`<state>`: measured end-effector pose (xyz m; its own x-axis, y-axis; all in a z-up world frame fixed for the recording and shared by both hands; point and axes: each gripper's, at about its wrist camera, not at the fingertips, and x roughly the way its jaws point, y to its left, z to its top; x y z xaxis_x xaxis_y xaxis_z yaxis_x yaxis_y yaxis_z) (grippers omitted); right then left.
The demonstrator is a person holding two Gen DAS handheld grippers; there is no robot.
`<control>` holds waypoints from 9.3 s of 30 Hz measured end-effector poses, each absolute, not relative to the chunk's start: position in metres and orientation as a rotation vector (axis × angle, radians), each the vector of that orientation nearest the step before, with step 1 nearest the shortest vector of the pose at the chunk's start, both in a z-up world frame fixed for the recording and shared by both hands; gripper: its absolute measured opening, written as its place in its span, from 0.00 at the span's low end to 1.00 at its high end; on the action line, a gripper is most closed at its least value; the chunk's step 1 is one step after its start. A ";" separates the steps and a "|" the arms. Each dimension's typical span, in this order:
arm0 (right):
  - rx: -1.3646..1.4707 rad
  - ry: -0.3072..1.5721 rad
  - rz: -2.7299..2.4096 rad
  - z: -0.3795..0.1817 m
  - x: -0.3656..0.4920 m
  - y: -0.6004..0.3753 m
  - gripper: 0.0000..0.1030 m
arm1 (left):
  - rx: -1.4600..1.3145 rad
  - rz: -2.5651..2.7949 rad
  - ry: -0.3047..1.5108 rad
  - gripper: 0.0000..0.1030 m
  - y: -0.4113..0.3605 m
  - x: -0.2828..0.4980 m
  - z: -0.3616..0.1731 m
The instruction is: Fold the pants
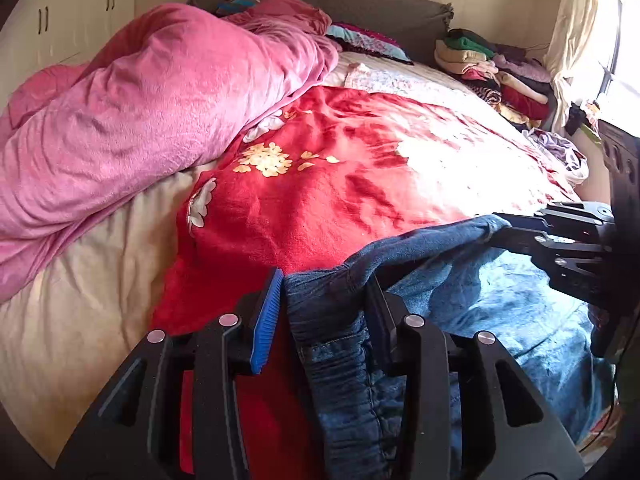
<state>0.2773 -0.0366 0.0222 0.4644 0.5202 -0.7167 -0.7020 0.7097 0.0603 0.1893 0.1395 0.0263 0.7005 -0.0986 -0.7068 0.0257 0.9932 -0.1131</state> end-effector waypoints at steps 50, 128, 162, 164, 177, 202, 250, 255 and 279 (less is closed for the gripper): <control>-0.269 0.956 0.937 -0.036 0.047 -0.047 0.17 | -0.061 -0.218 0.812 0.41 0.088 0.029 0.023; 0.011 0.826 0.345 0.029 0.184 -0.209 0.61 | -0.012 -0.537 0.985 0.60 -0.065 0.068 -0.013; 0.146 0.887 0.226 0.008 0.246 -0.272 0.08 | -0.083 -0.611 1.035 0.37 -0.088 0.088 -0.031; 0.185 0.855 0.218 0.019 0.228 -0.286 0.08 | -0.073 -0.606 1.030 0.37 -0.089 0.088 -0.029; 0.324 0.771 0.132 0.057 0.105 -0.357 0.08 | 0.000 -0.604 0.979 0.03 -0.073 0.078 -0.016; 0.429 1.020 0.047 -0.020 -0.021 -0.385 0.08 | 0.130 -0.617 0.948 0.03 -0.072 0.038 -0.013; 0.382 0.929 0.194 -0.025 0.138 -0.426 0.39 | 0.082 -0.566 0.955 0.53 -0.060 0.119 0.018; 0.370 0.956 0.250 -0.038 0.170 -0.420 0.39 | 0.047 -0.526 1.025 0.53 -0.072 0.180 0.001; 0.116 0.777 0.287 0.014 0.193 -0.408 0.12 | 0.099 -0.487 1.004 0.07 -0.111 0.217 -0.023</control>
